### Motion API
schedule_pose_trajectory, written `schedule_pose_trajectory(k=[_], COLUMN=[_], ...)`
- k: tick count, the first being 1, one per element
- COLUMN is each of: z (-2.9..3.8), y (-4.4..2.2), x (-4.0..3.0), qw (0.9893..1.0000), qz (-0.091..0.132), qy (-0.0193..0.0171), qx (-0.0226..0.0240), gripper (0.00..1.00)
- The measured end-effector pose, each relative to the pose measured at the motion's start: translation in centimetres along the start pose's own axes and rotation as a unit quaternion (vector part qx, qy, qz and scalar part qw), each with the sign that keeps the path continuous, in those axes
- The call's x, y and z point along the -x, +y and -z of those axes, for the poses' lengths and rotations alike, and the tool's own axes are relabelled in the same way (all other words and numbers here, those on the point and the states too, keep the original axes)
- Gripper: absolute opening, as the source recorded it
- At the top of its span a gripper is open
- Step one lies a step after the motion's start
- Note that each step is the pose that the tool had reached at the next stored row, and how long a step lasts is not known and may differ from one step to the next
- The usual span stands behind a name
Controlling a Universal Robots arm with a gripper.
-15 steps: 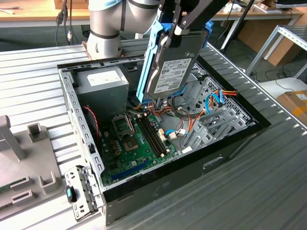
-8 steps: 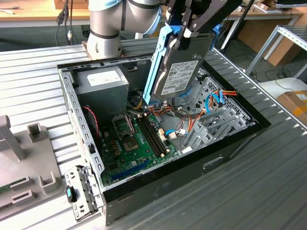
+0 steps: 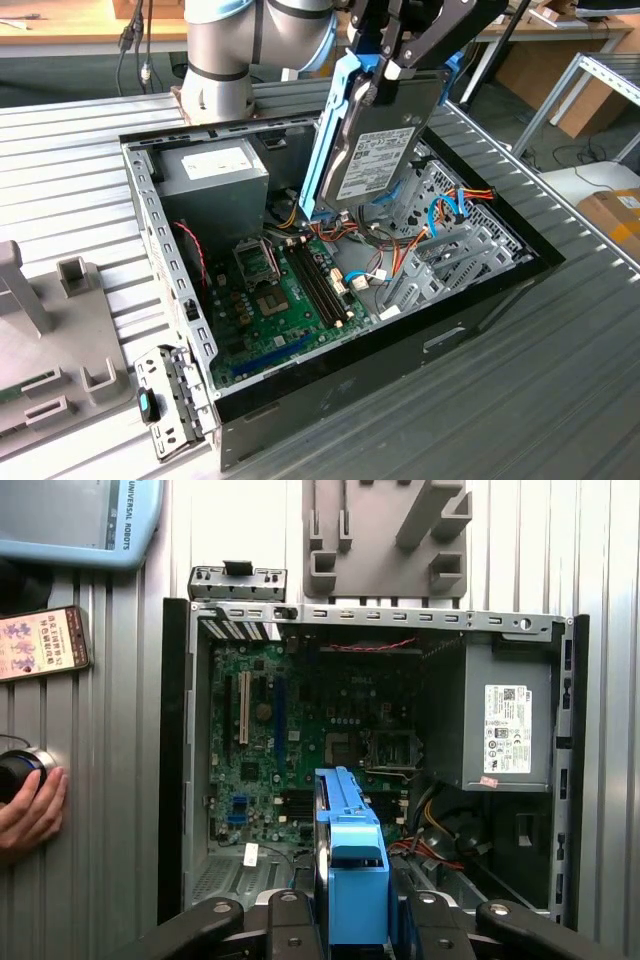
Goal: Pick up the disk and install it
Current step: 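Pick up the disk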
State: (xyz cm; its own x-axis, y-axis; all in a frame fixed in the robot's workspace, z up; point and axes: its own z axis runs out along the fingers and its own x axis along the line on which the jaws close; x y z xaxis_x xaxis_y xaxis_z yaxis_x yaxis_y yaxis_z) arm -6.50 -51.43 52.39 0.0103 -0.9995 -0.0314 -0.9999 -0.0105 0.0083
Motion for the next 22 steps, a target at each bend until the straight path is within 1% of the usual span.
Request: schedule_pose_trajectory(k=[8, 9, 10, 12, 13, 14, 17, 20, 21, 22], z=[0.00, -0.02, -0.02, -0.03, -0.04, -0.03, -0.04, -0.10, -0.11, -0.12], y=[0.04, 0.15, 0.18, 0.23, 0.25, 0.25, 0.26, 0.26, 0.27, 0.27], x=[-0.05, -0.15, -0.23, -0.38, -0.51, -0.66, -1.03, -1.56, -2.02, -2.33], qw=[1.0000, 1.0000, 0.9999, 0.9998, 0.9998, 0.9998, 0.9997, 0.9997, 0.9997, 0.9997], qz=[0.000, 0.000, 0.000, 0.000, 0.001, 0.001, 0.000, 0.000, 0.000, 0.000], qy=[-0.0003, -0.0046, -0.0088, -0.0135, -0.0153, -0.0154, -0.0154, -0.0154, -0.0154, -0.0154], qx=[-0.0003, -0.0026, -0.0058, -0.0111, -0.0147, -0.0155, -0.0162, -0.0165, -0.0165, -0.0166], gripper=[0.37, 0.37, 0.37, 0.37, 0.37, 0.37, 0.37, 0.37, 0.37, 0.37])
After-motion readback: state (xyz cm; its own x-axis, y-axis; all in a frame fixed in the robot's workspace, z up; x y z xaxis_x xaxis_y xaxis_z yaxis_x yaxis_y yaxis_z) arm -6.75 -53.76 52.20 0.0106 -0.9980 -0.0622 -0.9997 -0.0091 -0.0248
